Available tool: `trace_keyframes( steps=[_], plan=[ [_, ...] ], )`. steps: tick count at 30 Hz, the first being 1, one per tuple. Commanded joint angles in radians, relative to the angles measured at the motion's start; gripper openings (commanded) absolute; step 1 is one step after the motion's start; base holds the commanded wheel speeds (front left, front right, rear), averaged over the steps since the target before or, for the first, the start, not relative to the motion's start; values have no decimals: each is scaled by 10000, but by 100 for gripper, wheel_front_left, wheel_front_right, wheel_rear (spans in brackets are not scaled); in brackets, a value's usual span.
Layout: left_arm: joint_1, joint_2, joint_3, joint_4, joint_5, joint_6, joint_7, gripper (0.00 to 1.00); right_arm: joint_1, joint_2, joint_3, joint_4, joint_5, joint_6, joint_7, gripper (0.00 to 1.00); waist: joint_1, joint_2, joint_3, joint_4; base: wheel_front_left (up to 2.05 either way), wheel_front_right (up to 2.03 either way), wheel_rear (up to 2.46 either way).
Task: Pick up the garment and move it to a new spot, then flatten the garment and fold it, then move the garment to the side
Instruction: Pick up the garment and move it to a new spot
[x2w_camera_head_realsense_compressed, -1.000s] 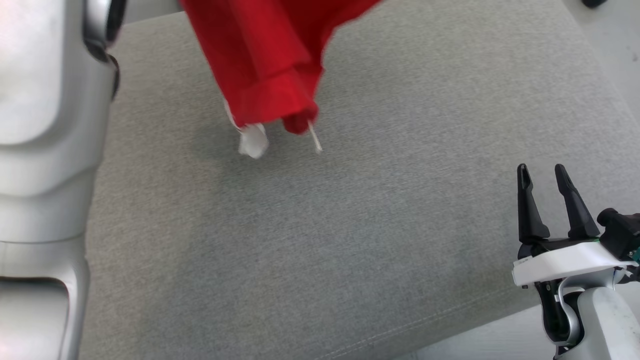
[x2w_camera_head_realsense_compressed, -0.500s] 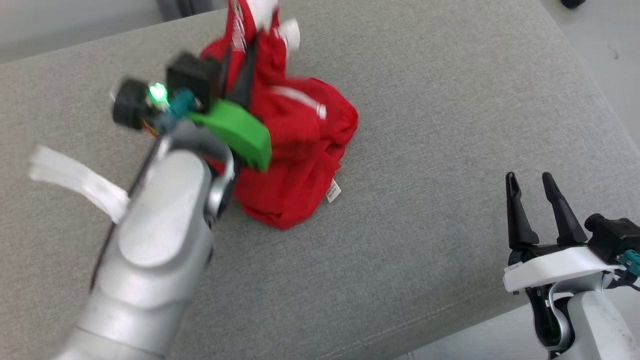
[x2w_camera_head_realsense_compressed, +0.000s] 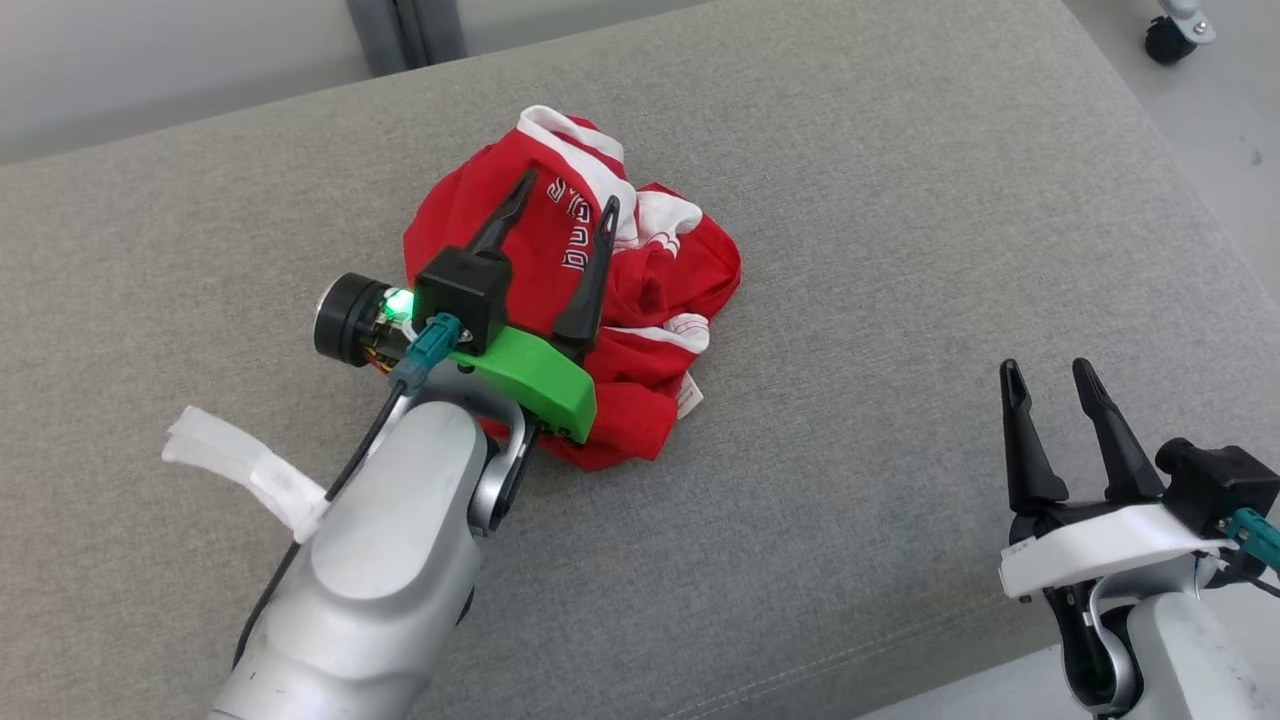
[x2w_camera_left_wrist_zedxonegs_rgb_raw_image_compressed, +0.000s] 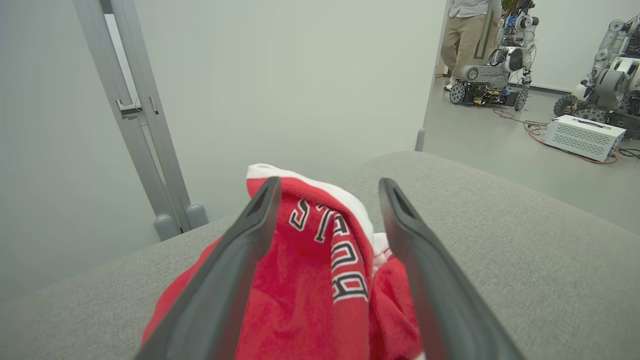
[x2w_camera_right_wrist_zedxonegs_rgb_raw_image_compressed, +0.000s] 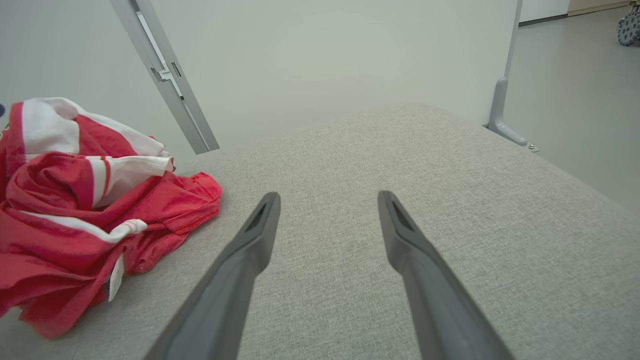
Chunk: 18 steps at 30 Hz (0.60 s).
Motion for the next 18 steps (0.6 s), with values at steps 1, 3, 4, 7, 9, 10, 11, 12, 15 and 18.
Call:
trace_keyframes(
  steps=[1,3,4,7,9,10,11,12,15,18],
  plan=[
    [97,266,221,-260,78,165,-133,100,208,-9,-32,-22,-109,-3,-42,100,0,0,-344,287,0,0,0],
    [309,438,403,-525,47,293,-157,100,270,-24,-48,-70,-163,-3,-38,100,0,0,-486,451,0,0,0],
    [403,517,492,-659,30,348,-178,100,318,-35,-44,-91,-173,-3,-38,100,0,0,-549,527,0,0,0],
    [844,860,862,-1203,-20,577,-212,100,400,-69,-42,-167,-248,-5,-22,100,0,0,-737,801,0,0,0],
    [1232,1118,1096,-1498,-30,703,-219,100,434,-85,-35,-238,-296,-3,17,100,0,0,-848,978,0,0,0],
    [1406,1222,1200,-1621,-45,777,-218,100,461,-90,-34,-266,-317,-3,47,100,0,0,-893,1052,0,0,0],
    [1614,1333,1339,-1830,-68,846,-219,100,501,-96,-50,-305,-317,-5,49,100,0,0,-948,1157,0,0,0],
    [1800,1415,1450,-1978,-76,891,-219,100,535,-98,-59,-335,-332,-3,81,100,0,0,-996,1236,0,0,0],
    [2514,1669,1800,-2472,-75,1062,-223,100,680,-89,-96,-410,-386,-5,167,100,0,0,-1178,1536,0,0,0],
    [3240,1867,2066,-2926,13,1159,-225,100,843,-57,-160,-489,-458,-3,247,100,0,0,-1360,1815,0,0,0]
  ],
)
